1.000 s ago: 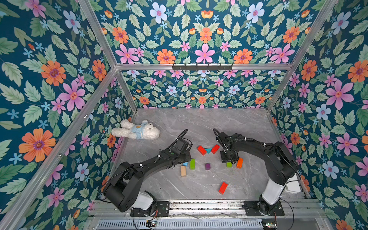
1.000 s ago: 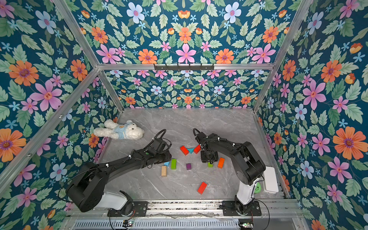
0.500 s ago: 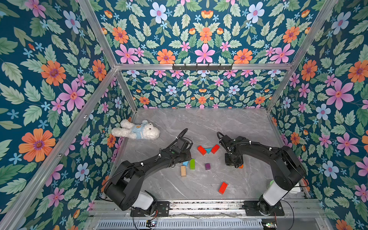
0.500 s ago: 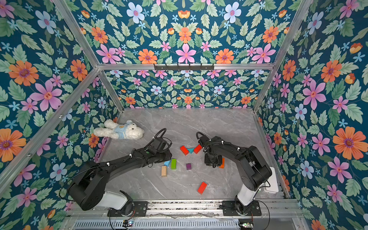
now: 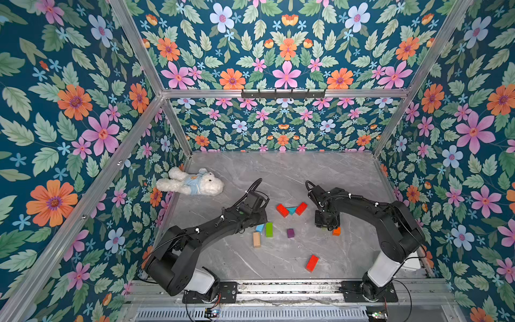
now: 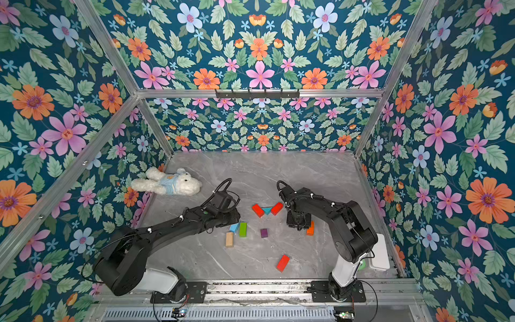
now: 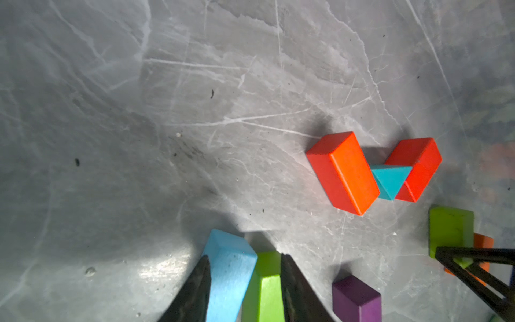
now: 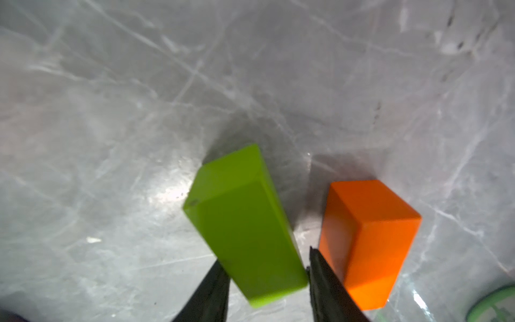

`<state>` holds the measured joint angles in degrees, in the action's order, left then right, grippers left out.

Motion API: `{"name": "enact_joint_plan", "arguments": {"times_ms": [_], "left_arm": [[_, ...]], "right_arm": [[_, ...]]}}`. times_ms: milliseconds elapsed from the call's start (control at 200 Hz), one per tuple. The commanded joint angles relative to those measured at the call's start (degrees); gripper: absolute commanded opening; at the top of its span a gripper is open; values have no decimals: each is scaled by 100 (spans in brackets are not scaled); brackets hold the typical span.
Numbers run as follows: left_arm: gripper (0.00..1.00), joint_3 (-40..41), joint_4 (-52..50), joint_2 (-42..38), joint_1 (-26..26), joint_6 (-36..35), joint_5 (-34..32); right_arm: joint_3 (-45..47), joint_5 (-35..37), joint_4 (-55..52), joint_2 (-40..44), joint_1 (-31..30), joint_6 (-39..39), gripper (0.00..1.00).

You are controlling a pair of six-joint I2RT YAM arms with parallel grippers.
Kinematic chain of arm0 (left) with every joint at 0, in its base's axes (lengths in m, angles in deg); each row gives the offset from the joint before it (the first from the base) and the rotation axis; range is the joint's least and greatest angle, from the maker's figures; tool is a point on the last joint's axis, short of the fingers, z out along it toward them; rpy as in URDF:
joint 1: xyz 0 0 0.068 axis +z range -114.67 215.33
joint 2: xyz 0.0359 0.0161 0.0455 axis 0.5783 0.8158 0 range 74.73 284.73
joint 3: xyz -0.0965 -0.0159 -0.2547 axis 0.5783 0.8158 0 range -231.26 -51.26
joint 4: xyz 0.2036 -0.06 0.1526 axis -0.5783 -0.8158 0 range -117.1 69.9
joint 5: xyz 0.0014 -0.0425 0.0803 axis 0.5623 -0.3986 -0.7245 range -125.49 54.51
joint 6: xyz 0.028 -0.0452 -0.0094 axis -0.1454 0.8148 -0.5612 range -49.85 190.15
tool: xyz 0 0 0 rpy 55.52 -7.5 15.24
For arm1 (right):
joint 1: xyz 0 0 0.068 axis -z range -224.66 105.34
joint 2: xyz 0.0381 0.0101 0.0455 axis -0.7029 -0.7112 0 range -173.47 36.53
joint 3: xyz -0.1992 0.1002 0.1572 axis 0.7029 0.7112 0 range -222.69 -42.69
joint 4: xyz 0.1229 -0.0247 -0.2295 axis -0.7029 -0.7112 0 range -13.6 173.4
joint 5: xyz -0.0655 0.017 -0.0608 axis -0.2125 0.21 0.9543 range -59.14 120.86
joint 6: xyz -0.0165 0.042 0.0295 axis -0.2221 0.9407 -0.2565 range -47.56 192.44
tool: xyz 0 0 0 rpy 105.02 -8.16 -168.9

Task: Assemble a heart with building blocks
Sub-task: Assemble the building block at the center of the board.

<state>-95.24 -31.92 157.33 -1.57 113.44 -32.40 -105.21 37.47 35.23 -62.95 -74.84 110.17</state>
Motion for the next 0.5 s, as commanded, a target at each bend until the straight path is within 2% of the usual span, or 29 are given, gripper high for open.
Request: {"name": "enact_joint_plan", "arguments": {"times_ms": [0, 185, 400, 495], "left_arm": [[46, -41, 48, -42, 64, -5, 217], [53, 175, 634, -169, 329, 105, 1228], [54, 206, 772, -36, 472, 19, 1708], [53, 232, 787, -32, 508, 22, 1750]], "right_arm": [[-104, 222, -207, 135, -18, -177, 52], [-312, 297, -257, 581, 100, -386, 61], [-298, -1071, 585, 333, 785, -721, 65], [-430, -1274, 700, -22, 821, -758, 63]]}}
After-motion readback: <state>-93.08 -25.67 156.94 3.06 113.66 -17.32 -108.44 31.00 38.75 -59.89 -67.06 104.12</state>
